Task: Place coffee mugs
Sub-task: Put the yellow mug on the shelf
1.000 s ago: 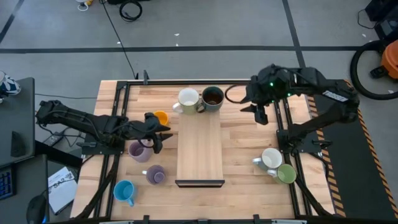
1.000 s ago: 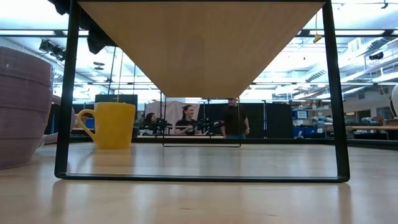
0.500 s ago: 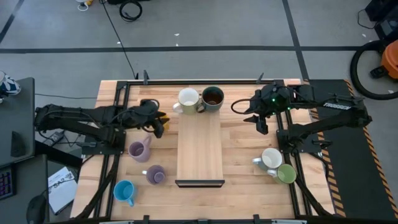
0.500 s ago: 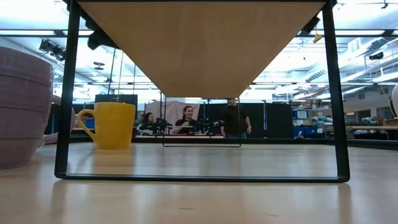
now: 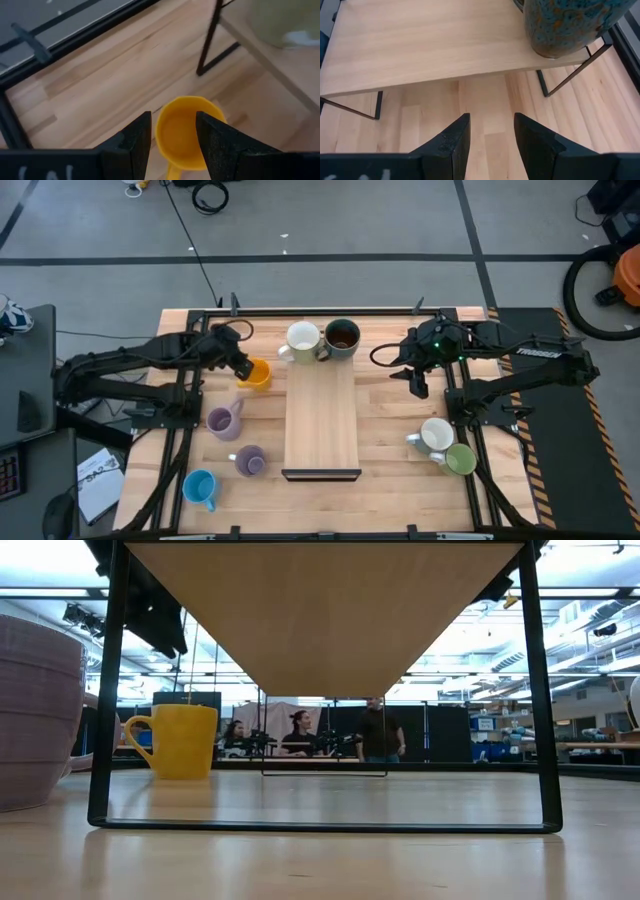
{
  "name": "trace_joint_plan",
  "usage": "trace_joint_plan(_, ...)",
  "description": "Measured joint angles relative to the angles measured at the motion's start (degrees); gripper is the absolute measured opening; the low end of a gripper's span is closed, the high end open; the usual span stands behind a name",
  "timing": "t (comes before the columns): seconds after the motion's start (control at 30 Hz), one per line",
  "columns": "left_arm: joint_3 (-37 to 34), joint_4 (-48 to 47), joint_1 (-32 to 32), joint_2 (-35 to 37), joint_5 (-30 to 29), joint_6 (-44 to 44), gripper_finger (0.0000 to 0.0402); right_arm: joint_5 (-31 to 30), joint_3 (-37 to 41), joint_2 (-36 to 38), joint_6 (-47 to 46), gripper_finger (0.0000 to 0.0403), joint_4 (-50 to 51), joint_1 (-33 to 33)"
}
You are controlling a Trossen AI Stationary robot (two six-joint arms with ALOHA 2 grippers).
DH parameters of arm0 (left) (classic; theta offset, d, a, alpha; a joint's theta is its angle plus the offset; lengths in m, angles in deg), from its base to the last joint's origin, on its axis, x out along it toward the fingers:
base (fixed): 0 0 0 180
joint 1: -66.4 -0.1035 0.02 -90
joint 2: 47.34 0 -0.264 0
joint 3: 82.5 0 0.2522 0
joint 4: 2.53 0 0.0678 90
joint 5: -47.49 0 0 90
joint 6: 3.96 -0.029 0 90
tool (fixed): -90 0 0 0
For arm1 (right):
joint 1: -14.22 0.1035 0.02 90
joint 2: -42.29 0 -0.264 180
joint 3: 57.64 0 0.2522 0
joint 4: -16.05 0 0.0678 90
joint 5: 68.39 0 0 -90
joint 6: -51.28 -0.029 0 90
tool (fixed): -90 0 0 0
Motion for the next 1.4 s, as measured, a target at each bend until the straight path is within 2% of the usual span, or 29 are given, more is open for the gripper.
trace_joint_plan(0.27, -0.2, -0.3, -4.4, -1.2, 3.8, 0.0, 0.0160, 0.0, 1.2, 0.0, 0.2, 0.0157, -1.8, 0.0)
trace_joint_plan(0.83, -8.0, 4.3, -4.8, -9.6, 7.9, 1.5, 0.0160, 0.0, 1.3, 0.0, 1.5, 0.0158, -1.9, 0.0)
trace_joint_plan(1.4, -8.0, 6.2, -4.9, -17.6, 7.1, 1.5, 0.0152, 0.0, 1.3, 0.0, 1.5, 0.0158, -2.0, 0.0)
